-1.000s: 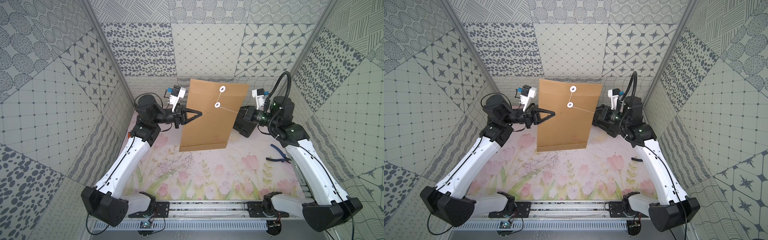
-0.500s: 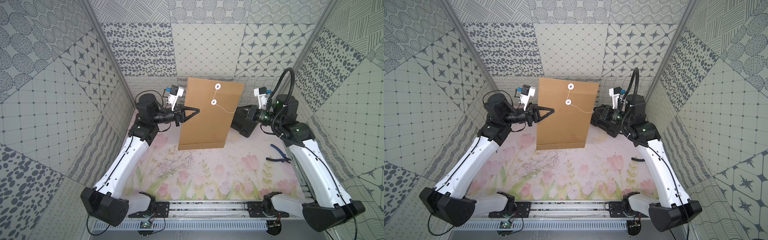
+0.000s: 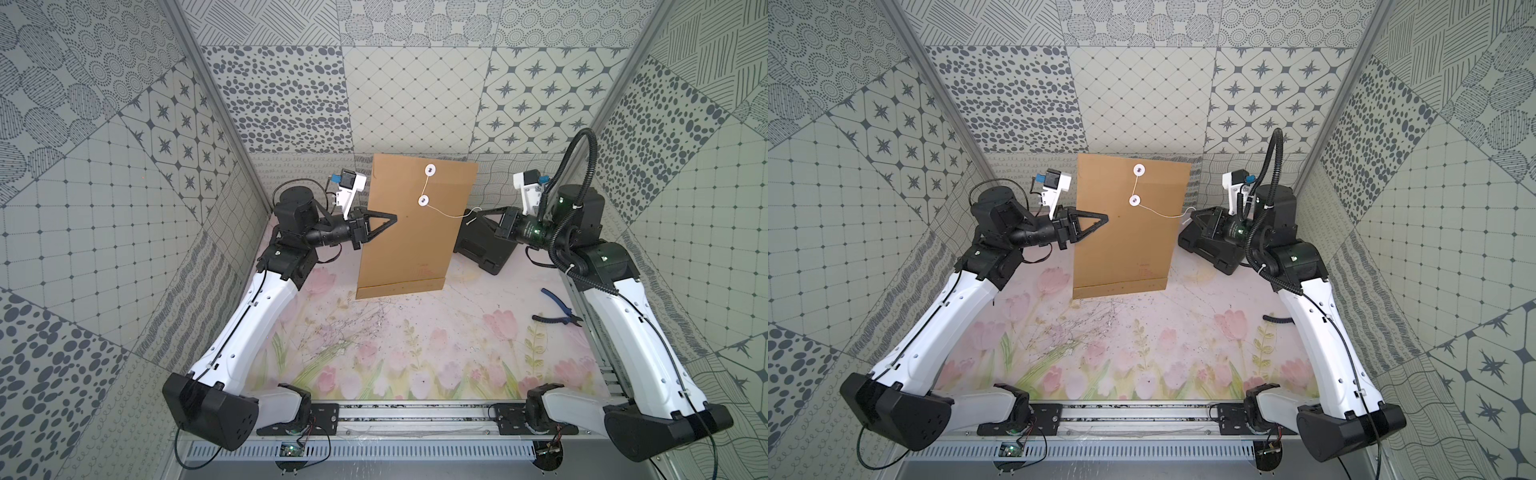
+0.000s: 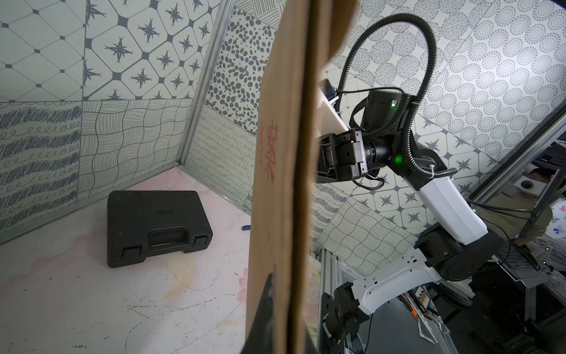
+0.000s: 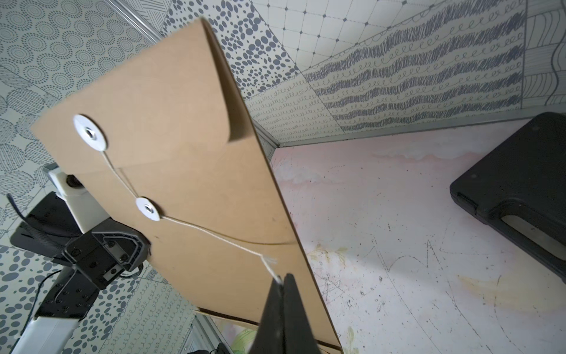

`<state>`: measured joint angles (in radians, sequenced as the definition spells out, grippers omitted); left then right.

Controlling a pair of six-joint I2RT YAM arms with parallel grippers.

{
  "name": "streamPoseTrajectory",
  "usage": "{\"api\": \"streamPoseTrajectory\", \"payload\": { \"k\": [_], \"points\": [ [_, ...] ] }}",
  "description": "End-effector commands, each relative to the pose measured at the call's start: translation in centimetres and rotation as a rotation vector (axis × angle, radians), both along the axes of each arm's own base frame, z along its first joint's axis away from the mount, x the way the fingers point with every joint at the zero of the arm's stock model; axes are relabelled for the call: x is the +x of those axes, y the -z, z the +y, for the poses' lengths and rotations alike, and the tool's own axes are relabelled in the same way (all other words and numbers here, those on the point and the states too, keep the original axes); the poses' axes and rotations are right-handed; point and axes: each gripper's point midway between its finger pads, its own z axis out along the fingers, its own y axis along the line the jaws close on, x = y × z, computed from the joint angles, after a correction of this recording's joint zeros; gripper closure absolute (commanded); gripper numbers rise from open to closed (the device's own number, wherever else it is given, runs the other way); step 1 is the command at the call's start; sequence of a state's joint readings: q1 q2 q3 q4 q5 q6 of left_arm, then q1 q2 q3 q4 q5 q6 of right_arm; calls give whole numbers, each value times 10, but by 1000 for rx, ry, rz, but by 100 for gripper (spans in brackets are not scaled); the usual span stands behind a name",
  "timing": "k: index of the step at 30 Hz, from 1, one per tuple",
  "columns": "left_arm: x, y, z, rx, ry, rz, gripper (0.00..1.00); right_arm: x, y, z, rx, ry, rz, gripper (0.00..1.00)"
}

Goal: Close the mouth of the file bag
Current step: Close the file bag.

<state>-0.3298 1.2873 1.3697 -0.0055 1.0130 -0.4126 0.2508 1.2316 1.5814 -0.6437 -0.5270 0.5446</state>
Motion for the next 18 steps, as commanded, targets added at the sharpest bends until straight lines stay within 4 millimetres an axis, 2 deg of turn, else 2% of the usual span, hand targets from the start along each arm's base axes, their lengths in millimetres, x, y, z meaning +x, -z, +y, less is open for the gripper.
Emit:
{"api": "streamPoseTrajectory", "payload": {
  "k": [1,9,13,18],
  "points": [
    [-2,2,4,9,5,-29,100,6,-22,-5,-14,28,-65,100],
    [-8,15,6,24,7,-1,100,20,-53,-2,-4,42,-119,100],
    [-8,20,3,26,11,11,100,23,-69,10,0,17,-150,100],
    [-10,28,-3,32,20,26,100,26,-76,32,-22,-22,-172,100]
  ]
}}
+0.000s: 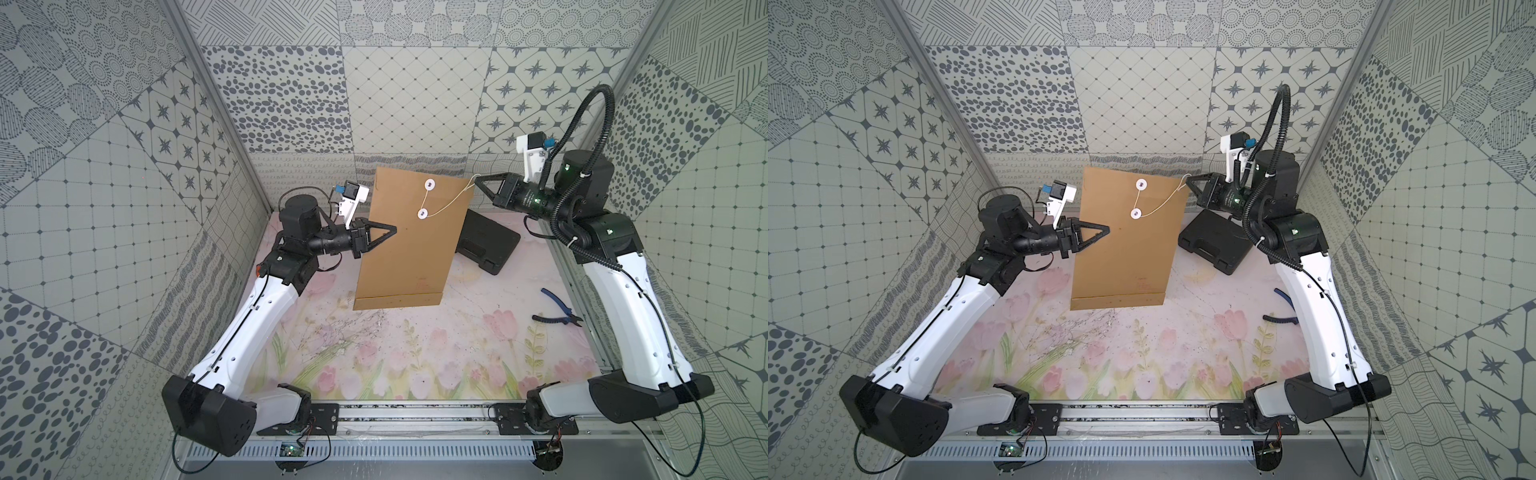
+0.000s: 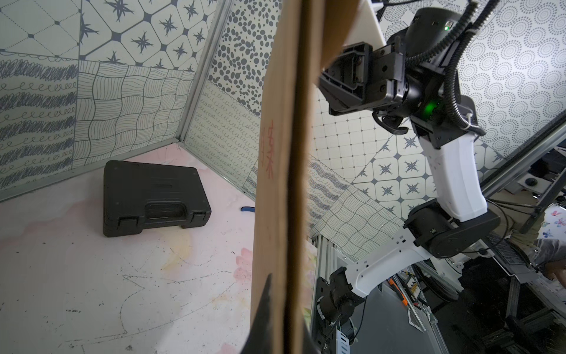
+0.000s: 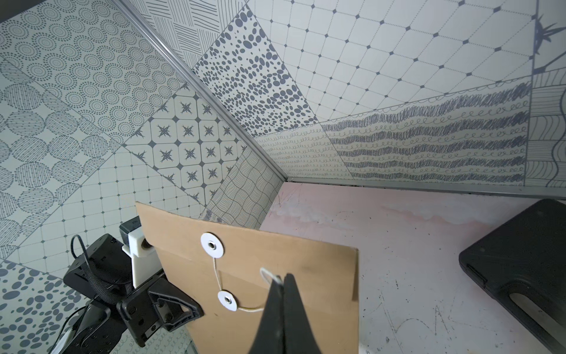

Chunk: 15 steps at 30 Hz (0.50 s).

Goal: Close the mouth of the file bag
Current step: Close the file bag.

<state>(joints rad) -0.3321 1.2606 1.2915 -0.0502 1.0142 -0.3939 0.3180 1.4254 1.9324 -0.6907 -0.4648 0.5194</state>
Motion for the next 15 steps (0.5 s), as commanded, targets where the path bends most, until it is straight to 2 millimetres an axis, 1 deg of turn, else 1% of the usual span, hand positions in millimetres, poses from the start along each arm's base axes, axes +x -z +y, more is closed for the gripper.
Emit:
{"api": "streamPoseTrajectory", "payload": {
  "k": [1,5,9,12,15],
  "points": [
    [-5,-1,-5,-2,18,-44,100,2,-10,13,-34,-14,-47,100],
    [-8,3,-9,2,28,-39,100,10,-12,25,-62,-25,-52,100],
    [-11,9,-14,6,40,-30,100,14,-18,36,-57,-43,-62,100],
    [-9,17,-18,15,38,-14,100,14,-26,48,-51,-63,-78,100],
    [-8,22,-23,17,41,0,100,10,-32,65,-54,-101,-90,100]
  ]
}}
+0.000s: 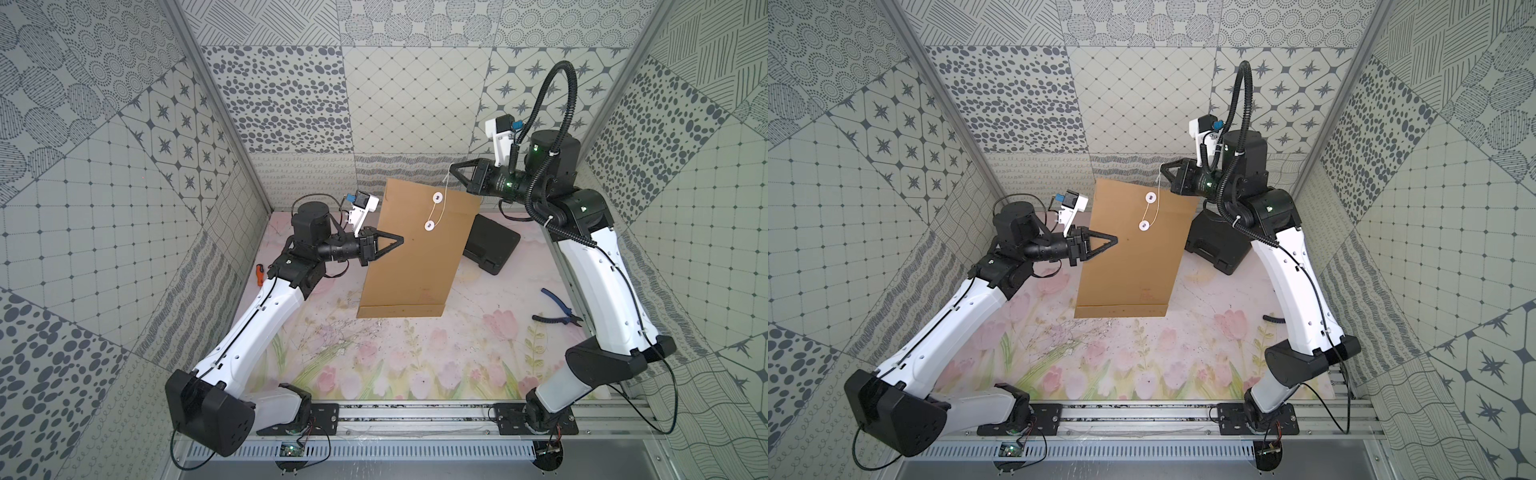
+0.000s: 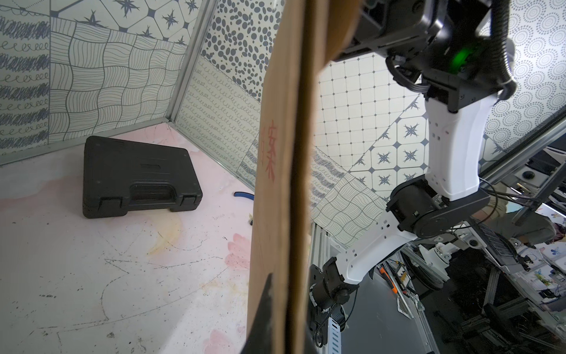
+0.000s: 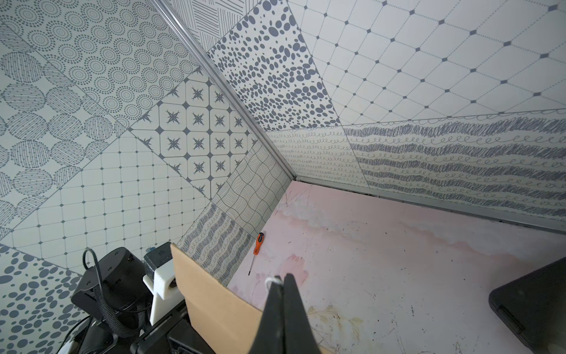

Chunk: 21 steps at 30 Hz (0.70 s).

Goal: Close the mouth of the file bag
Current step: Close the file bag.

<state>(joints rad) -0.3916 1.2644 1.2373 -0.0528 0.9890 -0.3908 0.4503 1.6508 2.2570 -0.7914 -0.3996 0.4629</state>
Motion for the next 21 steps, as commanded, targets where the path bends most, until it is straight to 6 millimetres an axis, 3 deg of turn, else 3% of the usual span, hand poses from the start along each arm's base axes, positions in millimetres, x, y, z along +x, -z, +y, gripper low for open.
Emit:
{"api": "streamPoseTrajectory", "payload": {
  "k": [1,11,17,21],
  "points": [
    [1,-2,-8,-12,8,-47,100,-9,-14,18,-11,-38,-49,100],
    [8,4,-15,-17,6,-23,100,-34,-14,85,-26,-190,-59,100],
    [10,2,-14,-17,-10,-31,100,-54,12,125,-68,-294,-8,100],
    [16,3,-13,-3,-36,-19,100,-73,30,140,-85,-361,35,100]
  ]
}}
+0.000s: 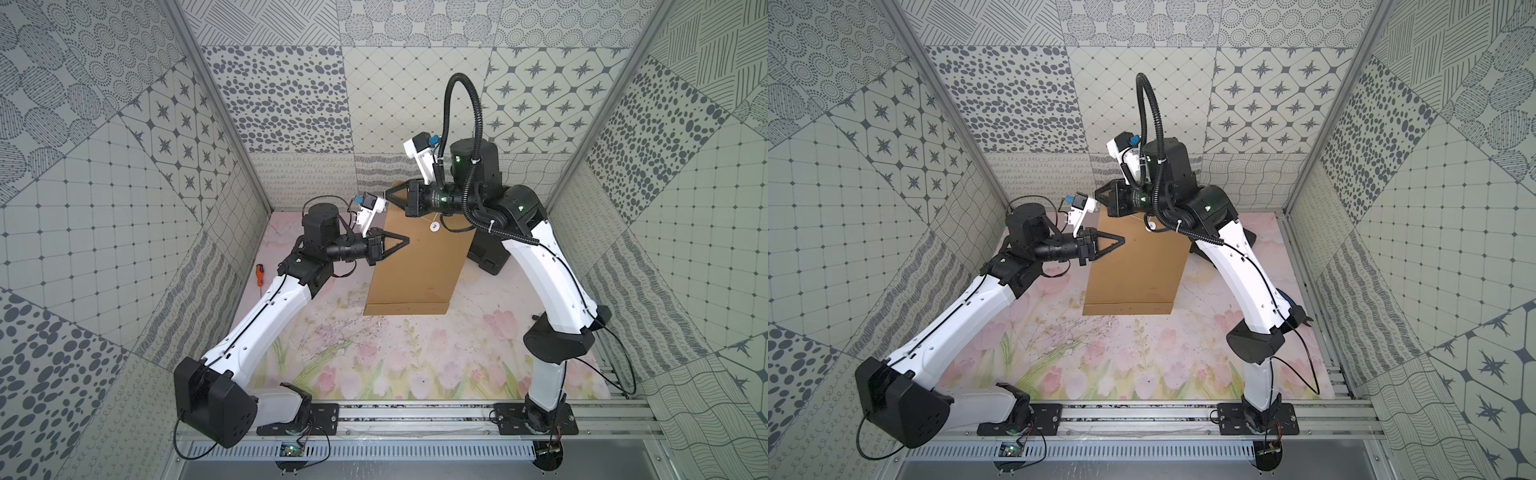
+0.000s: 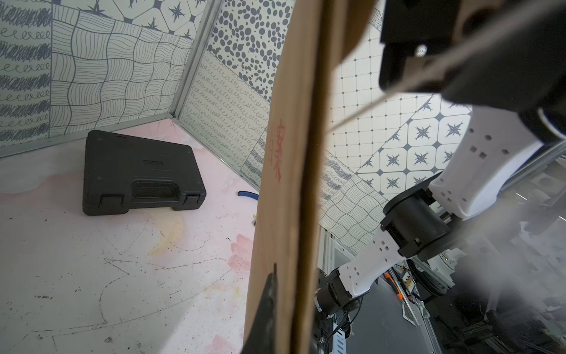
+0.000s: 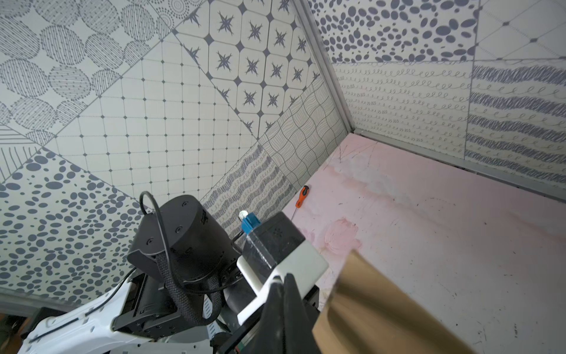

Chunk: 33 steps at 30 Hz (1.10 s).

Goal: Close the mouth of the file bag
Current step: Close the file bag.

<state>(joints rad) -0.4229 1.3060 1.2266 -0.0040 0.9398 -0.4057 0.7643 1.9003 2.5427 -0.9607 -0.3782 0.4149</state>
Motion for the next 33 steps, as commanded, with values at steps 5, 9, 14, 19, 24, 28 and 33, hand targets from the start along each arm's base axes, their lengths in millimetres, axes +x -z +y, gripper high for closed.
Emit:
{"api": "streamPoseTrajectory", "payload": {
  "k": [5,9,14,19,24,28,33],
  "points": [
    [23,-9,8,-7,-74,3,100,-40,6,16,121,-153,58,100],
    [31,-15,15,-18,-100,4,100,-46,20,14,129,-160,96,100],
    [37,-20,21,-25,-117,0,100,-55,26,8,141,-179,106,100],
    [39,-22,25,-25,-128,-1,100,-68,15,1,168,-216,84,100],
    [39,-28,27,-33,-134,-6,100,-69,32,0,140,-208,118,100],
    [37,-37,29,-43,-135,-16,100,-65,50,-4,124,-181,148,100],
    [30,-47,30,-55,-126,-29,100,-53,73,-15,119,-120,195,100]
  ]
}}
